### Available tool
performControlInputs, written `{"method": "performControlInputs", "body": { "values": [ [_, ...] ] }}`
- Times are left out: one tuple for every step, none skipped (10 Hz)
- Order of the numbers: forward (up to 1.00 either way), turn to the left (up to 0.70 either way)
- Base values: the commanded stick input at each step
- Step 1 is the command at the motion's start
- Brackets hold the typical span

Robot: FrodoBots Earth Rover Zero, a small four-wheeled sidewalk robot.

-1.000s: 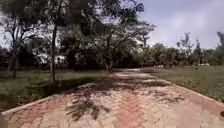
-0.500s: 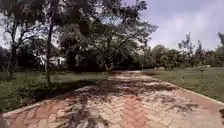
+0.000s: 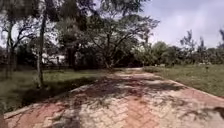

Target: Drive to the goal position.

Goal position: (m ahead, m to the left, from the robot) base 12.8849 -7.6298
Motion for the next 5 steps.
{"method": "performControlInputs", "body": {
  "values": [
    [0.7, 0.0],
    [0.7, 0.0],
    [0.7, 0.0],
    [0.7, 0.0],
    [0.7, 0.0]
  ]
}}
